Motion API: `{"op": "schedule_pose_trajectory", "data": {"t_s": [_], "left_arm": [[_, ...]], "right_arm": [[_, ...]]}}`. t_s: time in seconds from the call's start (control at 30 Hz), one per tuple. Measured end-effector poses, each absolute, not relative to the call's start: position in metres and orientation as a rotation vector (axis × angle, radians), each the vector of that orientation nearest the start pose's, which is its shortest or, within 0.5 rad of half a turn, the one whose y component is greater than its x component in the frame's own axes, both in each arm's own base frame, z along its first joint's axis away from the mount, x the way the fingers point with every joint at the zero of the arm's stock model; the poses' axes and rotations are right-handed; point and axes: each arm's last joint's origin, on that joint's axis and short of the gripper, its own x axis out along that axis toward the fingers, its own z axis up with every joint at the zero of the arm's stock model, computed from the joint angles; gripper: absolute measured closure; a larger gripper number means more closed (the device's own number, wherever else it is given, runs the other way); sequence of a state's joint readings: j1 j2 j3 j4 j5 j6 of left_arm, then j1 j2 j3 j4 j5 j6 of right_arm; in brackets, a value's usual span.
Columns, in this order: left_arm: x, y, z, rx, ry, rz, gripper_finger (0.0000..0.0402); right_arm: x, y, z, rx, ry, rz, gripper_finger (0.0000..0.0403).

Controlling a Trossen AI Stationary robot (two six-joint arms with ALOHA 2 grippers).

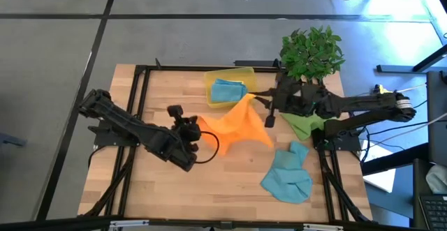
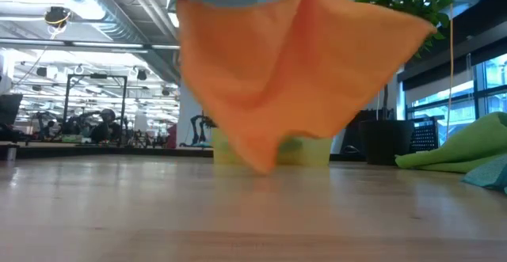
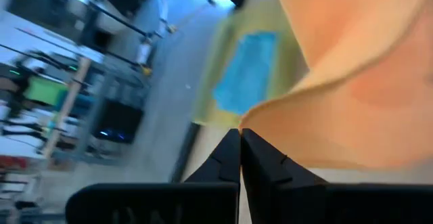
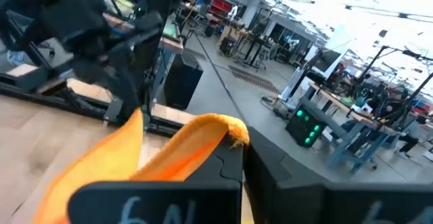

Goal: Fold microfiber towels
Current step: Fold the orange microfiber towel

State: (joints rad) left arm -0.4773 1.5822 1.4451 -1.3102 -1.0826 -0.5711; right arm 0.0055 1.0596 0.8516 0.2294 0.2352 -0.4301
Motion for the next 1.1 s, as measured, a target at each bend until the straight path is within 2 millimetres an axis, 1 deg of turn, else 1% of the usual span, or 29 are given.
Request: {"op": "schedule_pose_trajectory", "data": {"t_s": [0.17,0.3,0.37,0.43,0.5,0.57,0.67,0.73,0.87,0.93,1.0,1.1], "left_arm": [[0.258,-0.109,0.353,0.544,0.749,0.77,0.0401],[0.254,-0.116,0.372,0.507,0.703,0.742,0.0402],[0.252,-0.122,0.376,0.432,0.742,0.669,0.0402],[0.25,-0.127,0.375,0.327,0.812,0.582,0.0401],[0.248,-0.136,0.369,0.271,0.864,0.523,0.0401],[0.246,-0.148,0.362,0.255,0.897,0.48,0.0401],[0.242,-0.168,0.357,0.226,0.909,0.389,0.0401],[0.238,-0.182,0.359,0.192,0.879,0.32,0.0401],[0.224,-0.207,0.377,0.159,0.76,0.232,0.0401],[0.215,-0.215,0.388,0.166,0.693,0.22,0.0401],[0.208,-0.22,0.395,0.177,0.647,0.221,0.0401],[0.202,-0.218,0.398,0.211,0.626,0.254,0.0401]], "right_arm": [[0.225,-0.005,0.352,-0.415,0.007,-0.234,0.0396],[0.217,0.0,0.352,-0.352,0.041,-0.201,0.0396],[0.217,0.006,0.344,-0.323,0.11,-0.15,0.0398],[0.218,0.014,0.334,-0.293,0.187,-0.103,0.0399],[0.219,0.024,0.327,-0.265,0.238,-0.054,0.0399],[0.221,0.036,0.322,-0.245,0.264,-0.003,0.0399],[0.221,0.059,0.32,-0.24,0.249,0.092,0.0399],[0.219,0.074,0.323,-0.235,0.202,0.157,0.0399],[0.21,0.099,0.332,-0.227,0.098,0.304,0.0399],[0.204,0.104,0.337,-0.214,0.058,0.356,0.0397],[0.199,0.104,0.34,-0.198,0.052,0.361,0.0396],[0.2,0.096,0.336,-0.186,0.116,0.253,0.0396]]}}
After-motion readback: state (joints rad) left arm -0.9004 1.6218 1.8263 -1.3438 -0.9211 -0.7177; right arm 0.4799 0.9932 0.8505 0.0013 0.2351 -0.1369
